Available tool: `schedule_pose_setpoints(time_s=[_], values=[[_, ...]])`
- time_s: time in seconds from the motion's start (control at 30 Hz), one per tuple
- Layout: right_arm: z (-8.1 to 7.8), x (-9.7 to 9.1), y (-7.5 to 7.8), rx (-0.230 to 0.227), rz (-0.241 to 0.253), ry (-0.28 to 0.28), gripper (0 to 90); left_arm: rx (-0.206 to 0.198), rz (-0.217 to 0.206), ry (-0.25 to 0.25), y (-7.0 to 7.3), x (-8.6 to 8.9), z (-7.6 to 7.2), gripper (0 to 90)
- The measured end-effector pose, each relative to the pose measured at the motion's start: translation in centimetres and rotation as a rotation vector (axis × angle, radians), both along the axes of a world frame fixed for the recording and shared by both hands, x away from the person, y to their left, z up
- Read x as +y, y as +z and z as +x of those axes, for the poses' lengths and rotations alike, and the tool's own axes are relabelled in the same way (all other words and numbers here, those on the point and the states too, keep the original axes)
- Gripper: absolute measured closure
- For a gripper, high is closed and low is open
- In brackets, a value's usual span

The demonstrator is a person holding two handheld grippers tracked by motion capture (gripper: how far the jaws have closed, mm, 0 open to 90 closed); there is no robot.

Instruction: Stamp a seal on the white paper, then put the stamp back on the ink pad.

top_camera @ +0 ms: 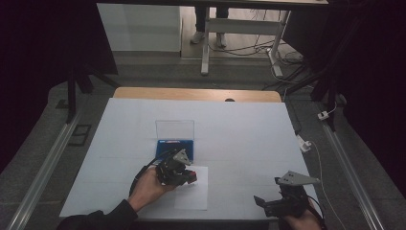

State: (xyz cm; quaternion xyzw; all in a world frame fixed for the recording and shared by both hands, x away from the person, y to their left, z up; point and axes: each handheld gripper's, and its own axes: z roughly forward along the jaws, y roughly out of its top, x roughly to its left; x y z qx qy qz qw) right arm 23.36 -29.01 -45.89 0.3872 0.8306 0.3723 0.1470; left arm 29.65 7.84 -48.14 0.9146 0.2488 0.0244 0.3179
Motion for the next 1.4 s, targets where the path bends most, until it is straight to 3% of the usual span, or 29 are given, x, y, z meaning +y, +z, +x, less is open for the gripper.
schedule_pose_setpoints(time_s=[0.67,1.4], values=[[0.0,0.0,0.0,-0.001,0.0,-0.001,0.0,-0.001,-0.075,0.043,1.8,2.6,-0.1,80.2],[0.0,0.1,0.0,0.003,-0.002,0.001,0.0,-0.027,-0.088,0.134,2.5,4.9,1.4,80.2]])
